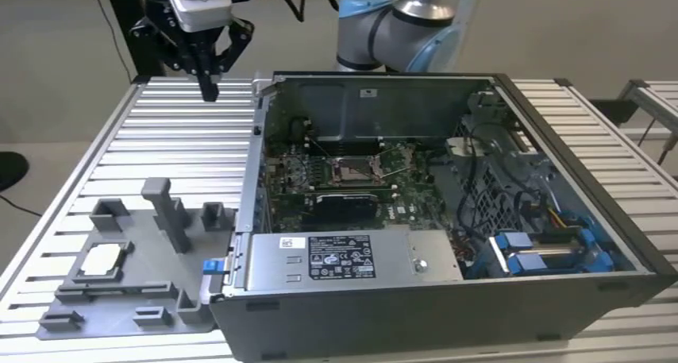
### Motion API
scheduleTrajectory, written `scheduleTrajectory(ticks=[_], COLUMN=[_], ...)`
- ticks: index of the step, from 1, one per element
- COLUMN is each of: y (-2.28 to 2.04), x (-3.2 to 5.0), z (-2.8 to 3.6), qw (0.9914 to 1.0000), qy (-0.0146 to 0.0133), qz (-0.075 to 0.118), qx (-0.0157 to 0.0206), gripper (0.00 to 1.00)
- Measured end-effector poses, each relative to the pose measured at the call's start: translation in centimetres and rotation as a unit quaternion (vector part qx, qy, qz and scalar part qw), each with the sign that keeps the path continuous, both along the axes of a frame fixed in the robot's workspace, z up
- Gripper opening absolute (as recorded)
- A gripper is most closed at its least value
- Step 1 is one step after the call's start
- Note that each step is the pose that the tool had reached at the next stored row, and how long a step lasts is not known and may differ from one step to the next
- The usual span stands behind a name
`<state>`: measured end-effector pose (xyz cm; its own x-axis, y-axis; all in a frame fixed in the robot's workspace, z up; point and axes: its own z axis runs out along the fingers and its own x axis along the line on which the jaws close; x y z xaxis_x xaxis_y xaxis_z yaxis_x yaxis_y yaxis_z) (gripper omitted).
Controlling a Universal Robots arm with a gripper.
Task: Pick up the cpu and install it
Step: 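Pick up the cpu and move it towards the insertion slot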
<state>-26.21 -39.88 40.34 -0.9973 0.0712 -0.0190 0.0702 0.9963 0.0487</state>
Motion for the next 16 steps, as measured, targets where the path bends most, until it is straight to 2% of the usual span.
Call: scheduleTrajectory(ticks=[16], y=[0.0], x=[-7.34], z=[-0.07], qw=[1.0], qy=[0.0], qz=[0.0], qx=[0.0], gripper=[0.0])
